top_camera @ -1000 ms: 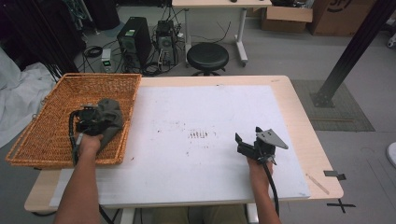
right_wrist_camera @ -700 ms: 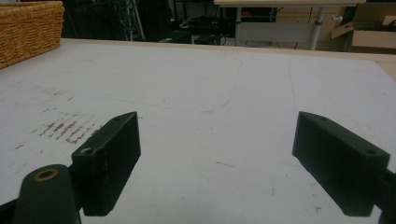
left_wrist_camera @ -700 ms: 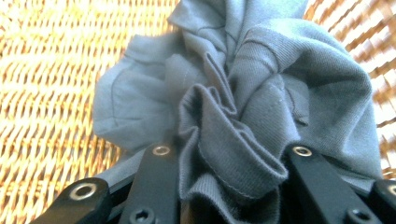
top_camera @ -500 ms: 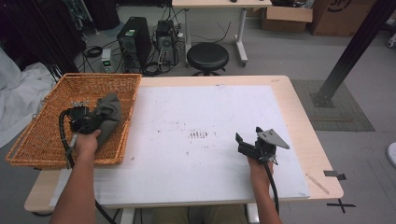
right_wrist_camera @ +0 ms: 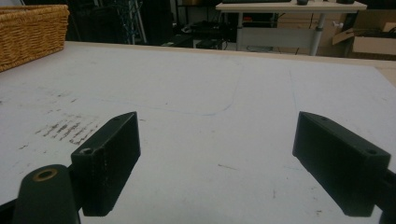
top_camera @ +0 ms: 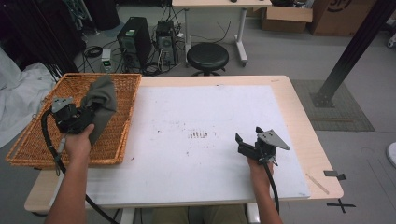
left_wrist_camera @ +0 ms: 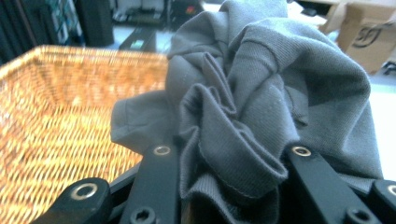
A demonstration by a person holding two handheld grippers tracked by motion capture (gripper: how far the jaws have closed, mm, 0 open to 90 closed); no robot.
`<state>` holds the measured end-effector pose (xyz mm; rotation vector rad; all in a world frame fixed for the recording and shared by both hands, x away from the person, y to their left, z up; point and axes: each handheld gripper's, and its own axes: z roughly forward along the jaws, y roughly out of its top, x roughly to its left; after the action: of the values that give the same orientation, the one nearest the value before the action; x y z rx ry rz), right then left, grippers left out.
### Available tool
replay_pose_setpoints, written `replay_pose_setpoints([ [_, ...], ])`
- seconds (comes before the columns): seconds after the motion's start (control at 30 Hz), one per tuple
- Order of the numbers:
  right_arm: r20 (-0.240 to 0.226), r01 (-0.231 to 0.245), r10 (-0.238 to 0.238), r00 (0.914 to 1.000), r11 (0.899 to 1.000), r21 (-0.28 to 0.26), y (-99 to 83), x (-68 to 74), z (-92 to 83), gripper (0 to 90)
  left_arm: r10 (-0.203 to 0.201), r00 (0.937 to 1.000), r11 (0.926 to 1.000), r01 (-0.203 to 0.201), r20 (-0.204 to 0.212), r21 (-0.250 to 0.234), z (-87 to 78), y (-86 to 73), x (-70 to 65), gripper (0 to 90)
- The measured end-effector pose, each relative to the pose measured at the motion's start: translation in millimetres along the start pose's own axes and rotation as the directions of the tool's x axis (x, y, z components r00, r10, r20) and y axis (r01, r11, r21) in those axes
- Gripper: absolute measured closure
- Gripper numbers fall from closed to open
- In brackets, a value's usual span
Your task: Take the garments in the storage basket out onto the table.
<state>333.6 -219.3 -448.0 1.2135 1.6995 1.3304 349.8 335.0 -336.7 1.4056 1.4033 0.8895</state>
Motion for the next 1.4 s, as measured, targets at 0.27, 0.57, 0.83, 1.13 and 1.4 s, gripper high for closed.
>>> replay_pose_setpoints([
  [0.27, -0.005, -0.008, 0.008, 1.0, 1.0, -0.004, -0.2, -1.0, -0.5, 14.8, 0.068, 0.9896, 0.9961, -0.06, 0.127, -0.064, -34.9, 16.9, -19.7, 69.5],
  [0.57, -0.009, -0.014, 0.014, 0.9999, 1.0, -0.011, -0.3, -1.6, -0.9, 14.8, 0.122, 0.9428, 0.9915, -0.101, 0.31, -0.082, -43.0, 15.5, -66.0, 69.4],
  [0.83, -0.014, -0.016, 0.015, 0.9998, 1.0, -0.018, -0.6, -2.4, -1.8, 14.8, 0.159, 0.8835, 0.9873, -0.143, 0.441, -0.069, -20.7, -3.8, -122.0, 69.3],
  [1.13, -0.017, -0.02, 0.02, 0.9997, 1.0, -0.022, -0.8, -2.5, -2.3, 14.8, 0.245, 0.8294, 0.9645, -0.261, 0.502, -0.04, 13.5, -35.9, -183.4, 69.3],
  [1.4, -0.02, -0.019, 0.018, 0.9996, 1.0, -0.021, -0.8, -2.6, -2.0, 14.8, 0.253, 0.8013, 0.9521, -0.306, 0.542, 0.007, 46.8, -64.4, -222.9, 69.0],
])
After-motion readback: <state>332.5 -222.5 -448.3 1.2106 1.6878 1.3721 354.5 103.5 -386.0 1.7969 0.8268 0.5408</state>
